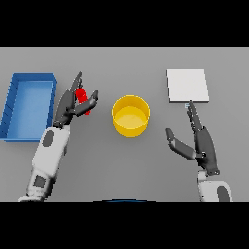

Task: Pick up the red beaker and tilt it to pour out 1 green nut into yellow bowl. Pick up the yellow bowl and place it on the metallic measuring scale.

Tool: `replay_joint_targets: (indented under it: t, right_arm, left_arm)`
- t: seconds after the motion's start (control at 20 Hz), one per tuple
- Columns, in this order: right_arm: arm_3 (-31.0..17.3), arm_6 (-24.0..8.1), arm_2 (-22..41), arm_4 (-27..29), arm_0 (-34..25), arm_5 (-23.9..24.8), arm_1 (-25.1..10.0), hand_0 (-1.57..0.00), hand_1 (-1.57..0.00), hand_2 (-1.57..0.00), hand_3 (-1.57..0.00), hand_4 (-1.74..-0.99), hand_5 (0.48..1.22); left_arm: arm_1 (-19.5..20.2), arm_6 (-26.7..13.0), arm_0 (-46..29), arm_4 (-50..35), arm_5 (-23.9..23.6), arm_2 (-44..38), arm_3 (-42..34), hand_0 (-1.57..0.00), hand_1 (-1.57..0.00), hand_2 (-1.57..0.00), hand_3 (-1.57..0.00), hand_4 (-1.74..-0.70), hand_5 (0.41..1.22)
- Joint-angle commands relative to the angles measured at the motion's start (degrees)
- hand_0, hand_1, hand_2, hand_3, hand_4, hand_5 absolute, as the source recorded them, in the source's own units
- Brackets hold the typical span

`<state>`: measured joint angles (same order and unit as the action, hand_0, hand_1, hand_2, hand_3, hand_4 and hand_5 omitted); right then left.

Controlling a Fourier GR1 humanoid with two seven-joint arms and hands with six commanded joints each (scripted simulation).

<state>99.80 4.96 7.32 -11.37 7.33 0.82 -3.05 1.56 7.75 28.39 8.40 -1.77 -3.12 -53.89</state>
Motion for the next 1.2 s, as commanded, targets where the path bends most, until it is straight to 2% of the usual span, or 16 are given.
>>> replay_joint_targets:
  t: [0.0, 0.05, 0.15, 0.2, 0.3, 0.4, 0.5, 0.65, 0.75, 0.9, 1.0, 1.15]
  right_arm:
    - [-0.06, -0.50, -0.06, 0.01, -0.11, 0.05, 0.00, 0.00, 0.00, 0.00, 0.00, -1.246, 0.646]
    - [0.01, -0.38, -0.58, 0.53, -0.33, -0.30, -0.59, 0.00, 0.00, 0.00, 0.00, -1.244, 0.644]
    - [-0.98, 0.28, -0.29, 0.21, 0.20, -0.15, -0.12, 0.00, 0.00, 0.00, 0.00, -1.240, 0.645]
    - [-0.11, 0.70, -0.17, 0.06, 0.33, -0.17, -0.35, 0.00, 0.00, 0.00, 0.00, -1.236, 0.647]
    - [0.14, -0.85, -0.61, 0.76, -0.41, -0.33, -0.46, 0.00, 0.00, 0.00, 0.00, -1.239, 0.648]
    - [-0.14, -0.77, 0.22, -0.26, -0.02, 0.15, 0.28, 0.00, 0.00, 0.00, 0.00, -1.239, 0.648]
    - [0.16, -0.37, -0.10, -0.04, -0.25, 0.03, -0.13, 0.00, 0.00, 0.00, 0.00, -1.242, 0.650]
    - [-0.09, -0.02, 0.14, 0.56, -0.04, -0.46, 0.29, 0.00, 0.00, 0.00, 0.00, -1.255, 0.644]
    - [0.25, -0.51, -0.24, 0.63, -0.16, -0.36, -0.08, 0.00, 0.00, 0.00, 0.00, -1.245, 0.642]
    - [-0.49, -0.49, 0.32, -0.40, -0.50, -0.12, 0.08, 0.00, 0.00, 0.00, 0.00, -1.238, 0.643]
    - [-0.20, 0.93, 0.68, -0.83, 0.42, 0.03, 0.20, 0.00, 0.00, 0.00, 0.00, -1.233, 0.644]
    - [-0.08, 0.71, 0.09, -0.82, -0.66, 0.55, -0.01, 0.00, 0.00, 0.00, 0.00, -1.226, 0.650]
  left_arm:
    - [-0.54, 1.80, 0.27, -0.70, 0.04, -0.76, 1.63, 0.00, 0.00, -0.01, 0.00, -1.30, 0.719]
    - [-1.15, 2.50, 0.87, -0.78, -0.38, -1.07, 3.08, 0.00, -0.01, -0.05, -0.04, -1.33, 0.738]
    - [-2.03, 4.59, 1.78, -1.20, -1.63, -1.99, 4.55, -0.21, -0.23, -0.29, -0.25, -1.40, 0.787]
    - [-2.18, 6.02, 1.37, -0.96, -2.51, -2.35, 5.68, -0.38, -0.41, -0.46, -0.52, -1.41, 0.874]
    - [-2.17, 3.74, 2.50, 1.39, -6.13, -1.76, 6.33, -0.76, -0.78, -0.84, -0.88, -1.52, 0.999]
    - [-1.89, 3.94, 3.70, 3.34, -7.11, -0.79, 7.42, -1.05, -1.07, -1.11, -1.06, -1.59, 1.079]
    - [-1.52, 4.81, 3.98, 2.71, -6.15, -0.84, 8.05, -1.24, -1.25, -1.27, -1.15, -1.64, 1.130]
    - [-2.05, 4.89, 3.96, 3.25, -6.73, -0.31, 7.85, -1.40, -1.41, -1.42, -1.36, -1.54, 1.174]
    - [-2.47, 6.30, 3.25, 0.53, -4.58, -1.11, 5.41, -1.46, -1.47, -1.47, -1.43, -1.61, 1.165]
    - [-2.31, 6.10, 3.40, -3.90, -1.45, -2.41, 2.26, -1.51, -1.52, -1.52, -1.50, -1.68, 1.144]
    - [-1.61, 4.26, 3.08, -4.46, -1.17, -1.87, -0.53, -1.54, -1.54, -1.54, -1.53, -1.70, 1.135]
    - [0.02, 1.76, 3.85, -4.13, -0.21, -0.06, -3.25, -1.55, -1.55, -1.55, -1.55, -1.72, 1.131]
